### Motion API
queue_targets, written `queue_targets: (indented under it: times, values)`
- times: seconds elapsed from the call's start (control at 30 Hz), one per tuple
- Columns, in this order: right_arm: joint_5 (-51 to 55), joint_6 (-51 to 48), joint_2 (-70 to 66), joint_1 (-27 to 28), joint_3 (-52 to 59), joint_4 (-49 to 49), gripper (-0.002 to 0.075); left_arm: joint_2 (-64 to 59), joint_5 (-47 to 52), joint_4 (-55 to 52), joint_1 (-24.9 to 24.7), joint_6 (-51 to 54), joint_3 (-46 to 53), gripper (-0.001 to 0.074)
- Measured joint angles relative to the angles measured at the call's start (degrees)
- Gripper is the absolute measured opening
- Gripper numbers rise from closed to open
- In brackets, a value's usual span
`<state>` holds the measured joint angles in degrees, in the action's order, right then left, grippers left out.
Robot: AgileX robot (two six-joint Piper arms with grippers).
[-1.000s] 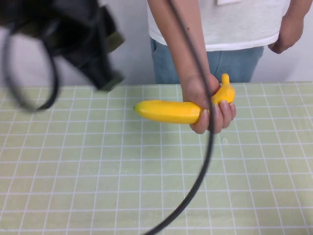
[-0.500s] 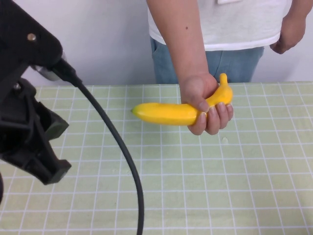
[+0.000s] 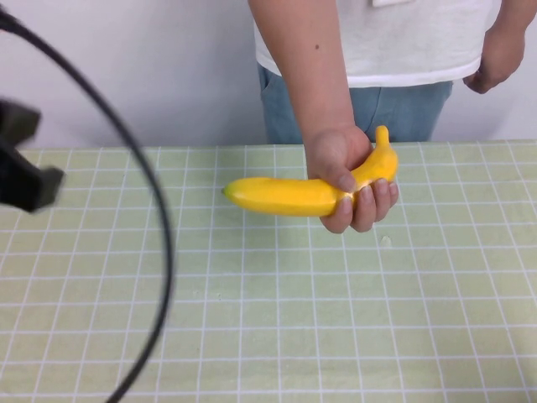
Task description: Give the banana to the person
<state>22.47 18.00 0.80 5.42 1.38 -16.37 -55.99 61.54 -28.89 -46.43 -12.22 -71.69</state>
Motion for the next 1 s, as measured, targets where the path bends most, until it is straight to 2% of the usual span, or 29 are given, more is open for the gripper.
queue_targets:
  times: [0.1,0.23,0.37,0.63,0.77,0.9,1.0]
  values:
    - [0.0,0.0,0.0,0.0,0.0,0.0,-0.0011,5.22,-14.39,3.12,6.16,6.54,5.45,-0.0001]
    - [0.0,0.0,0.0,0.0,0.0,0.0,-0.0011,13.47,-33.6,14.06,17.2,16.01,17.62,-0.0001]
    - [0.0,0.0,0.0,0.0,0.0,0.0,-0.0011,22.78,-46.25,24.08,26.72,21.39,32.54,-0.0002]
    - [0.0,0.0,0.0,0.0,0.0,0.0,-0.0011,43.59,-49.49,26.91,37.35,14.79,58.78,-0.0002]
    - [0.0,0.0,0.0,0.0,0.0,0.0,-0.0011,53.55,-49.2,26.95,39.85,9.14,70.35,-0.0003]
    - [0.0,0.0,0.0,0.0,0.0,0.0,-0.0011,56.43,-41.69,26.83,40.1,4.67,73.08,-0.0003]
    - [0.0,0.0,0.0,0.0,0.0,0.0,-0.0011,56.56,-41.03,26.07,40.1,3.21,73.08,-0.0003]
